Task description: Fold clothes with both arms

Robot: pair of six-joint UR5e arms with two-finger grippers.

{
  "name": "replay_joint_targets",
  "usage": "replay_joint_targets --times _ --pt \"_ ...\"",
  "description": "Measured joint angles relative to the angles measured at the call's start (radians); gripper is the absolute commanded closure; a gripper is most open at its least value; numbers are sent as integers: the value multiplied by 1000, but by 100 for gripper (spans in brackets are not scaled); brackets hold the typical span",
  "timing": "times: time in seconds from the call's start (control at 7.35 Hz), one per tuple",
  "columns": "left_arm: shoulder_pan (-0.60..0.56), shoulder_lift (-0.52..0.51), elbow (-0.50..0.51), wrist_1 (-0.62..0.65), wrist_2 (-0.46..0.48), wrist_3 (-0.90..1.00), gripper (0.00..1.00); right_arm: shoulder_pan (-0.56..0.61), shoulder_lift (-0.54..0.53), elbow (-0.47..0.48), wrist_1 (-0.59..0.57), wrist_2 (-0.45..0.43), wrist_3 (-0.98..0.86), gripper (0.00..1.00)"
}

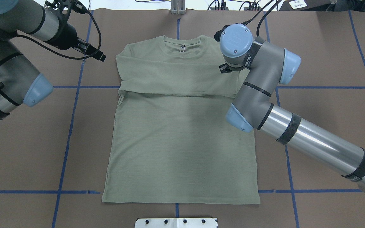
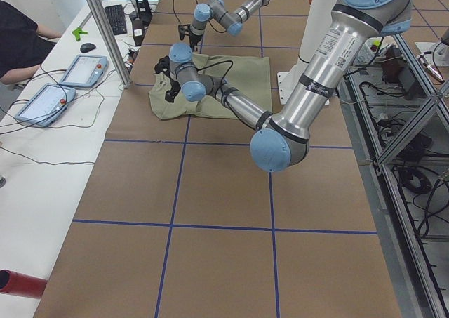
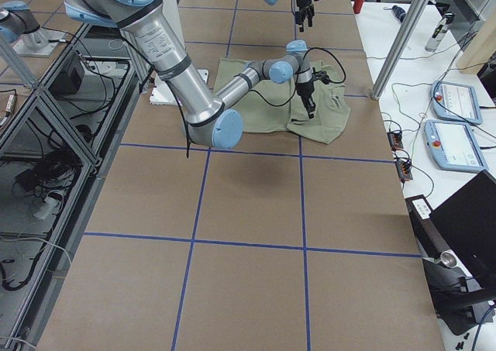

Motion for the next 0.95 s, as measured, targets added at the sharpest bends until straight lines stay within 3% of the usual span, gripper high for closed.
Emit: replay_joint_targets --times 0.27,0.54,0.82,0.95 --pt "-1 6 -13 0 1 -6 0 4 -7 -4 67 32 45 0" --pt "4 92 -116 -1 6 -140 0 18 -81 83 178 205 245 0" --pt "77 225 -310 -6 44 -361 0 -26 -300 370 215 254 461 0" --pt "171 291 -403 -13 125 -485 0 -88 -414 516 221 231 580 0"
